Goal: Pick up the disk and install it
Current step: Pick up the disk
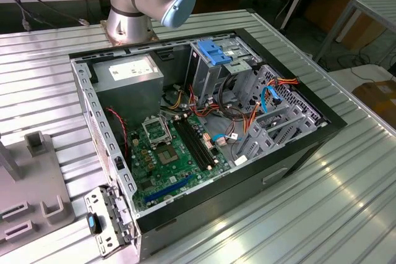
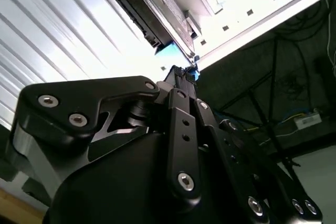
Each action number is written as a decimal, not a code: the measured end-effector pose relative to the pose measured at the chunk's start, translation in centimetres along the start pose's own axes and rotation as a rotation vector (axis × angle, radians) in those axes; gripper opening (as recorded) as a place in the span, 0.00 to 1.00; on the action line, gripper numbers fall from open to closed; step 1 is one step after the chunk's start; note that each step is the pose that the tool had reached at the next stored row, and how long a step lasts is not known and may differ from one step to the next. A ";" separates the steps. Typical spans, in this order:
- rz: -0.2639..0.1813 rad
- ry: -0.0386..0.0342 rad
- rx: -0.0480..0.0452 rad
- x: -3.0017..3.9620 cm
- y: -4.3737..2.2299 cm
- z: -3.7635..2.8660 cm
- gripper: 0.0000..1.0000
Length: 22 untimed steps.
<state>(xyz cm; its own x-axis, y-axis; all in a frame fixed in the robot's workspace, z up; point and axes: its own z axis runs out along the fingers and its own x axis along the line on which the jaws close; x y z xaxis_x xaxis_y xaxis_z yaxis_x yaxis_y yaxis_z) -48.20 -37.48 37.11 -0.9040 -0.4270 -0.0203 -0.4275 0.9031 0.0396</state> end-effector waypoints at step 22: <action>-0.513 0.0203 -0.0099 0.00 0.00 0.12 0.11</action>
<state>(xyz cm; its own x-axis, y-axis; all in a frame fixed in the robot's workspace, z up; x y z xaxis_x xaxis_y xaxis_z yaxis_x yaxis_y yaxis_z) -48.20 -37.48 36.98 -0.5774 -0.8162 -0.0202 -0.8162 0.5764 0.0391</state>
